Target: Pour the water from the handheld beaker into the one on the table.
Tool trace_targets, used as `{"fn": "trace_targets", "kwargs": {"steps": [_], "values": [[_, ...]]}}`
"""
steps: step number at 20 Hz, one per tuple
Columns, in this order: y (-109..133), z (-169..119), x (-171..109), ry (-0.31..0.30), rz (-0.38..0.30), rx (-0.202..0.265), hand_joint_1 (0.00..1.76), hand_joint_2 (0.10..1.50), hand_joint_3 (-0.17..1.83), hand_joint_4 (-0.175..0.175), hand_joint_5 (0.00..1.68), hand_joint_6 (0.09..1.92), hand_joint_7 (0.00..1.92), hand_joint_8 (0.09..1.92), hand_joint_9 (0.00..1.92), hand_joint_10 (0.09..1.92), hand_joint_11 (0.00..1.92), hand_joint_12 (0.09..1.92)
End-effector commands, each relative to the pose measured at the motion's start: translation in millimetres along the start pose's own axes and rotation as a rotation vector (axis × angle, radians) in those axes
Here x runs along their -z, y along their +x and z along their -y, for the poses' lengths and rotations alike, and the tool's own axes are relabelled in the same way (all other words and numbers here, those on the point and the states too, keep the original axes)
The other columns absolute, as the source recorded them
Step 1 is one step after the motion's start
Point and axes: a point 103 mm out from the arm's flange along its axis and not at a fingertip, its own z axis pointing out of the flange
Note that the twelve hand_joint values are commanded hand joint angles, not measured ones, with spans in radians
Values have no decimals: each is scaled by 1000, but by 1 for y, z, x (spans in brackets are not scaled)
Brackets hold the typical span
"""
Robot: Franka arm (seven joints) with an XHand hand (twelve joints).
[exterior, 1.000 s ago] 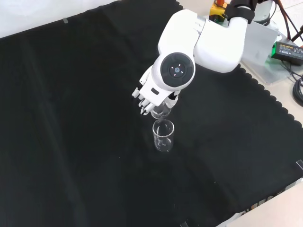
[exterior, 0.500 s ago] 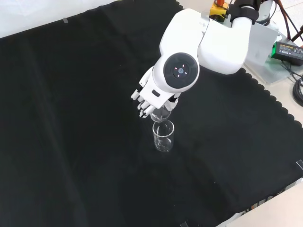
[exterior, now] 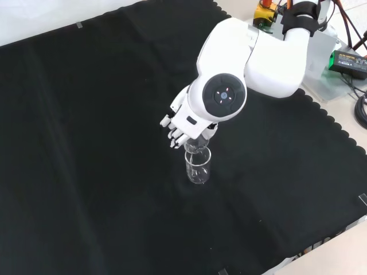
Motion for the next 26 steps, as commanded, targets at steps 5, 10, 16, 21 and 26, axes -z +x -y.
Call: {"fn": "trace_targets", "kwargs": {"steps": [5, 10, 16, 21, 26], "values": [[1, 7, -15, 32, 28, 15, 1254, 1194, -175, -126, 859, 1150, 1121, 999, 1136, 1118, 964, 926], [1, 7, -16, 34, 35, 17, 1254, 1194, -175, -126, 859, 1150, 1121, 999, 1136, 1118, 965, 925], [11, 2, -5, 48, 62, 20, 1254, 1194, -175, -126, 859, 1150, 1122, 998, 1137, 1117, 965, 924], [12, 2, -4, 53, 67, 19, 1254, 1194, -175, -126, 859, 1150, 1122, 998, 1137, 1117, 965, 923], [7, 5, -9, 51, 68, 15, 1254, 1194, -175, -126, 860, 1149, 1122, 998, 1137, 1116, 966, 922]]}}
